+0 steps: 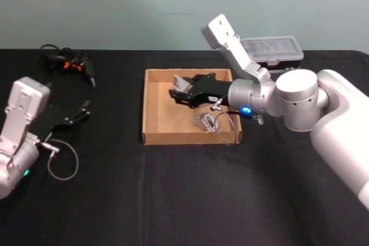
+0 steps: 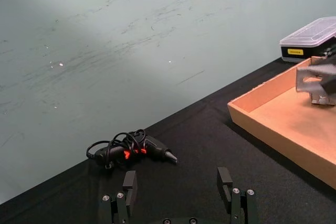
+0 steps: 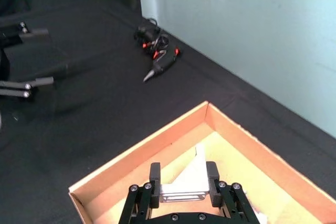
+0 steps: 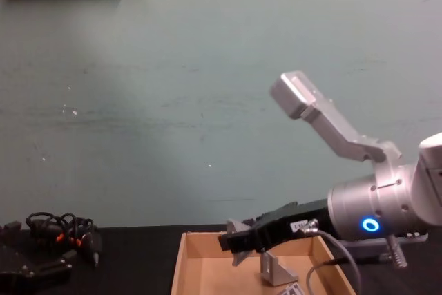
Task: Use one hand to pick up the angle iron from the table and place it into the box.
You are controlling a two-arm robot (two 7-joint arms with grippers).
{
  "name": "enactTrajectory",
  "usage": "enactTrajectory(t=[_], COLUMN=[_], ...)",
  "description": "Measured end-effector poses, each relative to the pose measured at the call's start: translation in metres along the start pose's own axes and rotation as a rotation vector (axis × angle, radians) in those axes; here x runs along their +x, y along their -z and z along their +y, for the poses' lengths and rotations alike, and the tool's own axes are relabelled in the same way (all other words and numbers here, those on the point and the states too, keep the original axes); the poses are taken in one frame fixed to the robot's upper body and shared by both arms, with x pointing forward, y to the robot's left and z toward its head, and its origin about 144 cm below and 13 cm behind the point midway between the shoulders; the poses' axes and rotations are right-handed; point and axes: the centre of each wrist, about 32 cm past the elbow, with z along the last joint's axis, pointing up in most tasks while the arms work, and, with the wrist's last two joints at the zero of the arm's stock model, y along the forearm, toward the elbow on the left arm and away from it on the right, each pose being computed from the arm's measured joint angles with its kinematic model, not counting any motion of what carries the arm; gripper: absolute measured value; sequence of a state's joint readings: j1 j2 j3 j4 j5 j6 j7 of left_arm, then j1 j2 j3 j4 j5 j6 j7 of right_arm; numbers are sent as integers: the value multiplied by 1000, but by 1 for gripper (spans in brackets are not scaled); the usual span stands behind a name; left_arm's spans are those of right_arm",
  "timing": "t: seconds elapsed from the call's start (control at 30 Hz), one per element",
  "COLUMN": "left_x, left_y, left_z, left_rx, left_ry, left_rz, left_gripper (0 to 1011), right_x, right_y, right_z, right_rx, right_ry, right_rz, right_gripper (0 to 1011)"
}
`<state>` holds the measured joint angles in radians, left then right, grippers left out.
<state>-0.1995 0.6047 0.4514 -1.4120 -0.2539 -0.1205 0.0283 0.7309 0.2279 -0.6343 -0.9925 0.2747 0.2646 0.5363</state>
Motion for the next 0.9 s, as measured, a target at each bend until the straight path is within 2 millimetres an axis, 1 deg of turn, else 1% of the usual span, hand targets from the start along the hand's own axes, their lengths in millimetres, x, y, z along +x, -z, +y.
enactTrajectory(t=[0.13, 0.3, 0.7, 0.77, 0.8, 0.83, 0.9], left_x=[0, 0, 0, 0, 0, 0, 0], left_y=[0, 0, 0, 0, 0, 0, 0], left_z=[0, 0, 0, 0, 0, 0, 0], left_rx=[0, 0, 0, 0, 0, 0, 0], left_ry=[0, 0, 0, 0, 0, 0, 0], left_rz=[0, 0, 0, 0, 0, 0, 0], left_gripper=[1000, 1000, 1000, 1000, 1000, 1000, 1000], right_x=[2, 2, 2, 2, 2, 2, 2], right_y=[3, 3, 6, 7, 7, 7, 7], right_z=[11, 17, 19, 18, 18, 18, 17], right_rx=[-31, -48, -69, -71, -72, -72, -70], right_ry=[-18, -41, -60, -61, -61, -60, -59], right_rz=[-1, -12, -39, -40, -40, -42, -43], right_gripper=[514, 514, 520, 552, 599, 618, 693])
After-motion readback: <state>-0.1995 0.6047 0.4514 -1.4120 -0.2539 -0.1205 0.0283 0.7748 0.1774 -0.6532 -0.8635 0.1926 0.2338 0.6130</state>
